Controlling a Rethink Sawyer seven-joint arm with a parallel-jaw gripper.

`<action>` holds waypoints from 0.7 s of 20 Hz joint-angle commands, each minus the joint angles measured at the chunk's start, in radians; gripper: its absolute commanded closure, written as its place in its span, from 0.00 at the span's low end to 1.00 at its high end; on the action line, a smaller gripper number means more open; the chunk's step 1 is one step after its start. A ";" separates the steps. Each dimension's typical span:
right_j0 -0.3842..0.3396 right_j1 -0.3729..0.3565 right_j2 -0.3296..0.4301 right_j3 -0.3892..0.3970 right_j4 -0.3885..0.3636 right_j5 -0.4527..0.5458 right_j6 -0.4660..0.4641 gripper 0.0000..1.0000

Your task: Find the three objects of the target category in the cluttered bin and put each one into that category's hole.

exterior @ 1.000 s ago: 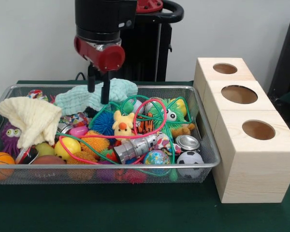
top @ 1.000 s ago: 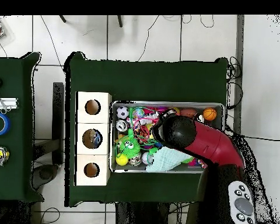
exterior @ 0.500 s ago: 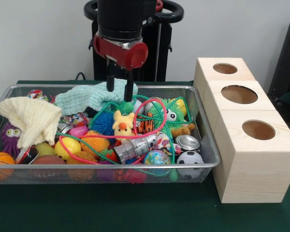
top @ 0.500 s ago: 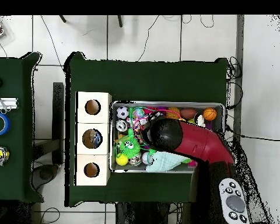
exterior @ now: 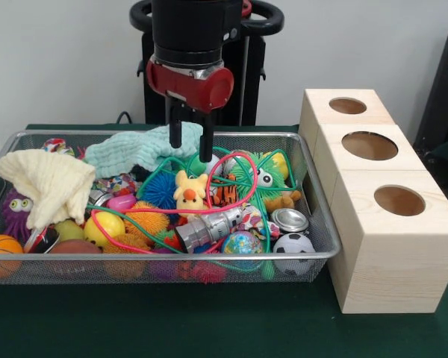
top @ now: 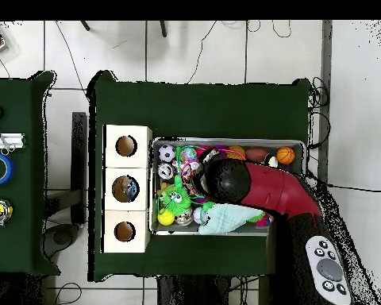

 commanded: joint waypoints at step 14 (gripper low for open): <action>-0.167 -0.220 0.277 0.363 -0.133 -0.042 -0.250 0.00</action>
